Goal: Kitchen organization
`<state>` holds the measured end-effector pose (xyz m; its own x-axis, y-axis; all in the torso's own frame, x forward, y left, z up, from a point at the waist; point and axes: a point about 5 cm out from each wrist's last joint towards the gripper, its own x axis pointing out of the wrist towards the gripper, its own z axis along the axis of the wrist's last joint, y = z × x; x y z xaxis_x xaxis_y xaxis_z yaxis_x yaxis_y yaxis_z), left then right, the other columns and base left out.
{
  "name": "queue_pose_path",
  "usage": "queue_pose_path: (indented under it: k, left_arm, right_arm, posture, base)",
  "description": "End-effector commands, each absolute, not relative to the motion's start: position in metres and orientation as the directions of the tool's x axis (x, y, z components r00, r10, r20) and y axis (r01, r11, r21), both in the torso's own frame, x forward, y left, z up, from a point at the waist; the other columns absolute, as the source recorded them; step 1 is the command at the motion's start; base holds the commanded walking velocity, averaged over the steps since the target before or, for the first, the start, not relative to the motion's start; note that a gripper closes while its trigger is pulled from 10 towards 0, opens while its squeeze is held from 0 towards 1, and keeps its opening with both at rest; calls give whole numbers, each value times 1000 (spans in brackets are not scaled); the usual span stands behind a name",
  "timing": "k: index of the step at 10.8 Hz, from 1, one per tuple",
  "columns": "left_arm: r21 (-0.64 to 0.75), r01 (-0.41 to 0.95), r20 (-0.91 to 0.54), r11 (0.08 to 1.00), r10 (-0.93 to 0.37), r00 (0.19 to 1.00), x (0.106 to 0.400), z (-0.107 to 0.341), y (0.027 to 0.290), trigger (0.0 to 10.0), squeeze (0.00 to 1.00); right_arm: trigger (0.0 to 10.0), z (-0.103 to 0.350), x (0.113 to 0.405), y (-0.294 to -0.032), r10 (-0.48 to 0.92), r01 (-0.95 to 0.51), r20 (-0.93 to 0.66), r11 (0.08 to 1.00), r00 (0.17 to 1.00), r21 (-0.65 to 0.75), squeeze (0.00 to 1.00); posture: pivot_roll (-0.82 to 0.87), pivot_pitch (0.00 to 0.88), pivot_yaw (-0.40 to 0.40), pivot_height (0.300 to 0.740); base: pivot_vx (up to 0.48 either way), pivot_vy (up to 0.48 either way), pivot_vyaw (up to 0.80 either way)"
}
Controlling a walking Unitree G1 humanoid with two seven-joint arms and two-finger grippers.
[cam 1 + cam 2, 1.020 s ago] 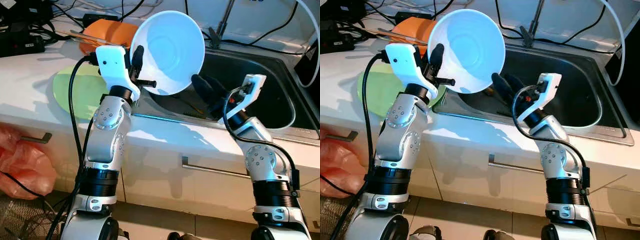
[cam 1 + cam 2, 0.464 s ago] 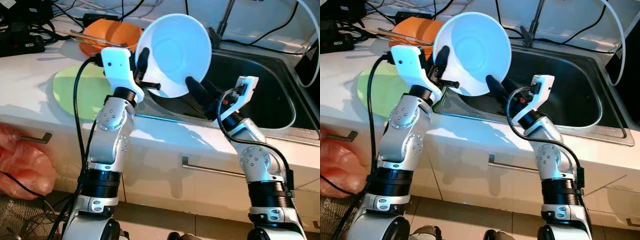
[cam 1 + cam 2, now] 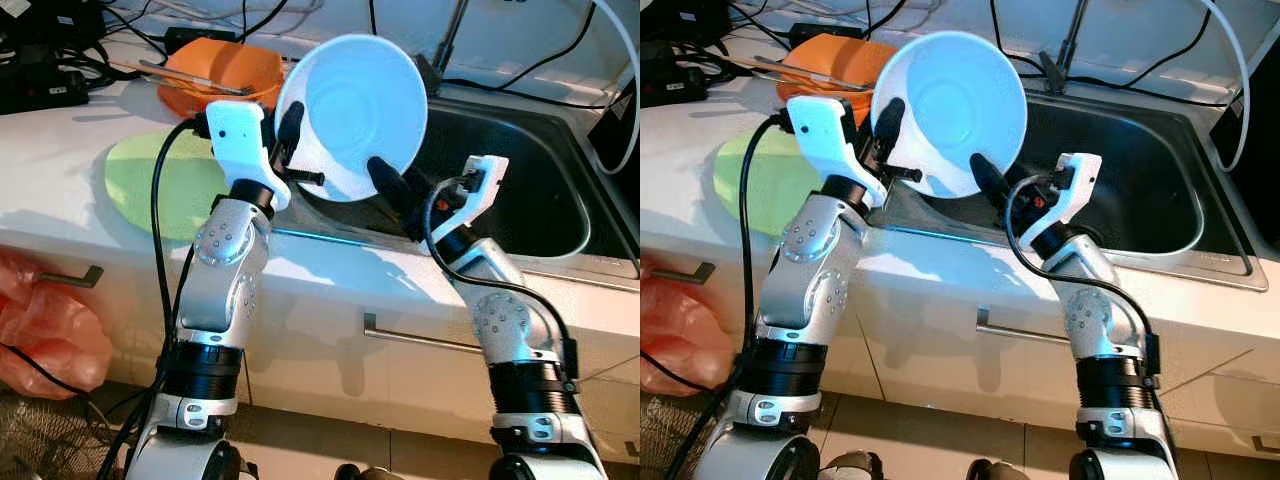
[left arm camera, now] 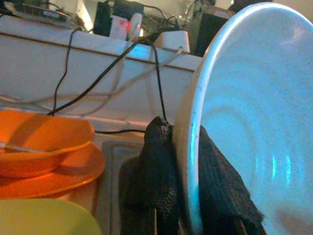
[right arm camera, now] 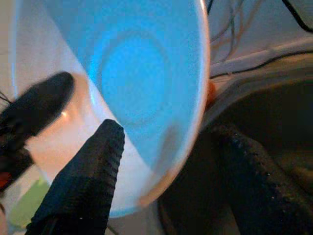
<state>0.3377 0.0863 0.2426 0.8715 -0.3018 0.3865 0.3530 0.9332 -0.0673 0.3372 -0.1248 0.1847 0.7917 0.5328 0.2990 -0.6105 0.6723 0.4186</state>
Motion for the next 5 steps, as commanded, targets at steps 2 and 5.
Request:
queue_pose_path:
  k: [2, 5]
  left_arm:
    - [-58, 396, 407, 917, -340, 848, 334, 248, 78, 10000, 0]
    - [-37, 405, 401, 914, -357, 844, 334, 245, 76, 10000, 0]
  right_arm:
    - [4549, 189, 341, -126, 511, -596, 307, 690, 803, 411, 0]
    - [0, 188, 343, -123, 494, -580, 305, 694, 814, 425, 0]
  posture:
    - [126, 95, -77, 740]
    - [124, 87, -75, 740]
  base:
    - [0, 0, 0]
    - [0, 0, 0]
